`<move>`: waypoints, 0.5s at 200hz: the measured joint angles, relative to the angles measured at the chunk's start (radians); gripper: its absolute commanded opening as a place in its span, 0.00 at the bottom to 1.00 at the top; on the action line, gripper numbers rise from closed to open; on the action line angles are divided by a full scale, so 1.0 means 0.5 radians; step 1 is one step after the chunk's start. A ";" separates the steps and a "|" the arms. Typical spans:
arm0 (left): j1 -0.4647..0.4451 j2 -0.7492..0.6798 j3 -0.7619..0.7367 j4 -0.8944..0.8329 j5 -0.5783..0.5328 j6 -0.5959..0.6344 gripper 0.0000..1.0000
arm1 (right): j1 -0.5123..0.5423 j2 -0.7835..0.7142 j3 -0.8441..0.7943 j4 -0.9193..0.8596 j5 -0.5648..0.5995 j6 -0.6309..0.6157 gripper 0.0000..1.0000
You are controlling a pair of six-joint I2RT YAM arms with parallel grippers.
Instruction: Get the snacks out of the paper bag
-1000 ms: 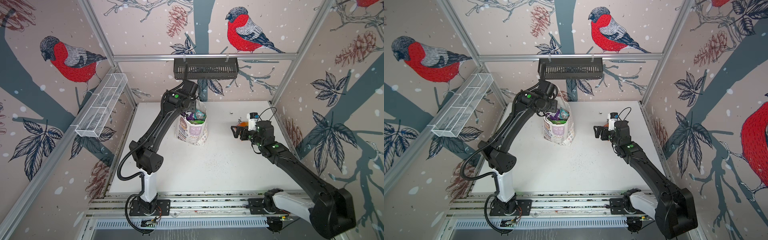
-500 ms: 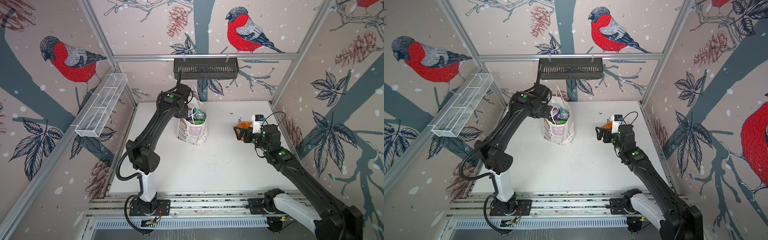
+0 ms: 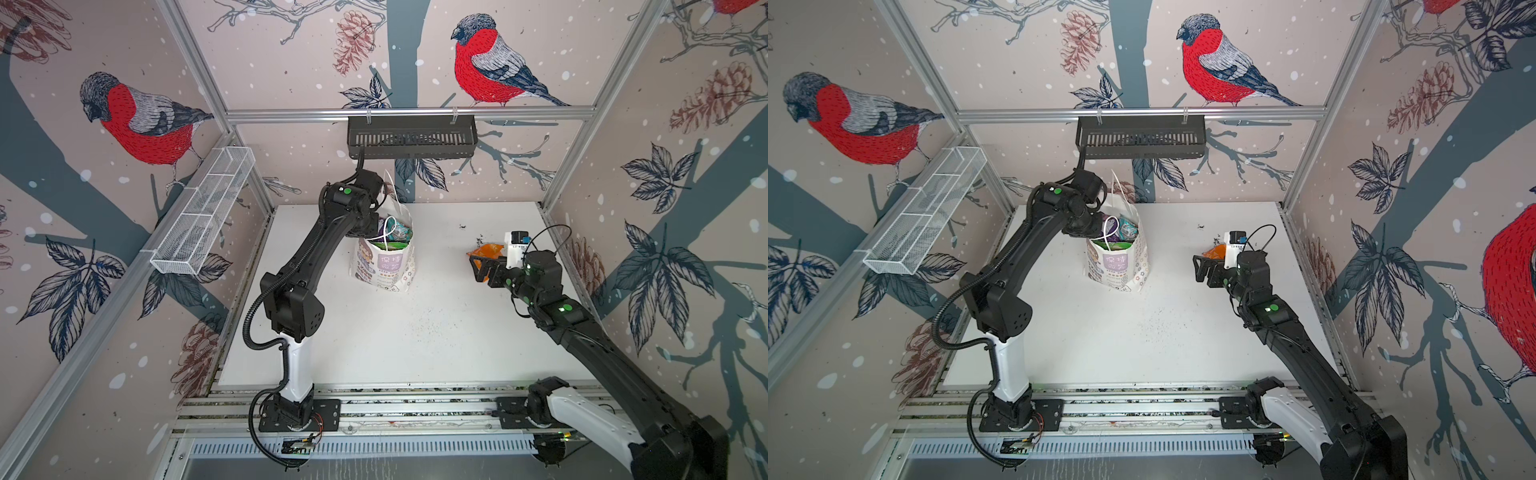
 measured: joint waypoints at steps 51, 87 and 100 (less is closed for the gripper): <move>0.000 0.014 -0.047 0.003 -0.019 -0.019 0.00 | -0.001 -0.067 -0.018 -0.041 0.044 -0.042 1.00; 0.024 0.013 -0.098 0.046 -0.076 -0.009 0.00 | -0.005 -0.086 -0.024 -0.069 0.068 -0.044 1.00; 0.045 0.013 -0.105 0.063 -0.102 0.001 0.00 | -0.005 -0.092 -0.024 -0.076 0.082 -0.047 1.00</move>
